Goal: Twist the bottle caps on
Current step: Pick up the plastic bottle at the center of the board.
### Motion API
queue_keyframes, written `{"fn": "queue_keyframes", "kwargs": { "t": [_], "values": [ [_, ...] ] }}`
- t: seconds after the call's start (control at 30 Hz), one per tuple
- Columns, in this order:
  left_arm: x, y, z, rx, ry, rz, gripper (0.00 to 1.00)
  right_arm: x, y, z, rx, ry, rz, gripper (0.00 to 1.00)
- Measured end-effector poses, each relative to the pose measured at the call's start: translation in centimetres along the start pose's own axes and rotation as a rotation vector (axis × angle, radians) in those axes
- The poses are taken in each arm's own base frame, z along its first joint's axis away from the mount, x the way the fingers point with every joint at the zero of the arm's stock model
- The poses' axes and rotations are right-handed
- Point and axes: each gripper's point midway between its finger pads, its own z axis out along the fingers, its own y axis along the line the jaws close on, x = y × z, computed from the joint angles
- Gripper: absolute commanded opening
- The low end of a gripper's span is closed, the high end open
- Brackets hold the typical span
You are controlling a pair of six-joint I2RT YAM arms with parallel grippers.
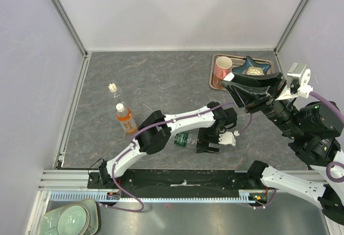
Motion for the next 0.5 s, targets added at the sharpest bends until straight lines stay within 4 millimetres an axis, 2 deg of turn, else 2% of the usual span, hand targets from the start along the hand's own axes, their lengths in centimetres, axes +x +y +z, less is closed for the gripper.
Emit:
{"fn": "queue_keyframes", "kwargs": {
  "t": [0.23,0.37,0.5],
  "values": [
    [-0.8,-0.6,-1.1,0.015,-0.07,-0.018,0.99,0.0,0.0,0.0,-0.003,0.001,0.0,0.22],
    [-0.9,-1.0,-3.8,-0.016,-0.144,-0.03,0.99,0.1,0.0,0.1,-0.002,0.003,0.0,0.23],
    [1.3,-2.2,-6.4,-0.052,-0.188,-0.052,0.99,0.4,0.0,0.0,-0.002,0.017,-0.001,0.23]
  ]
}}
